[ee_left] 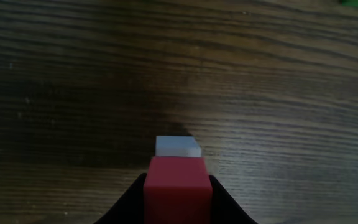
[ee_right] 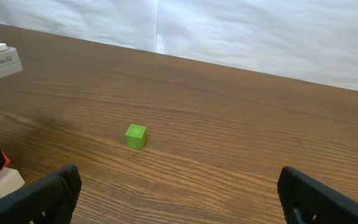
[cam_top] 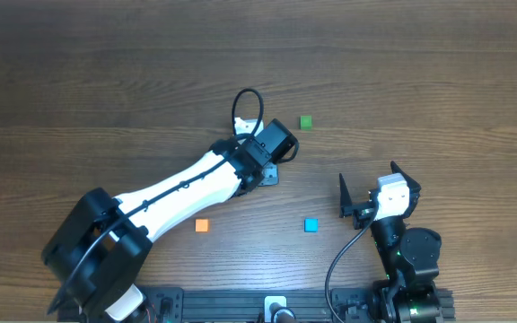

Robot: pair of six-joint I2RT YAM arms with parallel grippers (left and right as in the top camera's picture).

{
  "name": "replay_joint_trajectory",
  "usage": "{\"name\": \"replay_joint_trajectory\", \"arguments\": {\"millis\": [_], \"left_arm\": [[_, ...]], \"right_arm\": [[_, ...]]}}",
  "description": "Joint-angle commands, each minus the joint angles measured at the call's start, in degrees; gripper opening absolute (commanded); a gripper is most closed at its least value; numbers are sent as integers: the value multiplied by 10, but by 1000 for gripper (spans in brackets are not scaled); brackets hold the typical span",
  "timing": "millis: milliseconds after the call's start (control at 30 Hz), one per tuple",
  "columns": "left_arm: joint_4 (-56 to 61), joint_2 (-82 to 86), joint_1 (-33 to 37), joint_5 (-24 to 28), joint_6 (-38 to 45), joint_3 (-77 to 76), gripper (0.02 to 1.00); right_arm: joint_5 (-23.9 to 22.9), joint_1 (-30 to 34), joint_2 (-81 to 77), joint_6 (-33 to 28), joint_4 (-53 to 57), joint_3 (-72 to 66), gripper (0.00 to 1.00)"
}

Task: Stack Cubes

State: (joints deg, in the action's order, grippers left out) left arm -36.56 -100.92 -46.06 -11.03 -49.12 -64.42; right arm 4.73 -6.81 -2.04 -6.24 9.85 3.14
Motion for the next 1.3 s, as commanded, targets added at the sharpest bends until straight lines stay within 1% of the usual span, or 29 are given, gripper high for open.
{"name": "replay_joint_trajectory", "arguments": {"millis": [33,333,900,1300], "left_arm": [[2,-21,9,-13,-6,5,38],[21,-30,9,-13,-6,4,40],[21,-31,9,-2,-1,4,40],[21,-37,8,4,-2,5,73]], "right_arm": [[-3,-3,3,0,7,1,989],[-3,-3,3,0,7,1,989],[-3,-3,3,0,7,1,989],[-3,-3,3,0,7,1,989]]}}
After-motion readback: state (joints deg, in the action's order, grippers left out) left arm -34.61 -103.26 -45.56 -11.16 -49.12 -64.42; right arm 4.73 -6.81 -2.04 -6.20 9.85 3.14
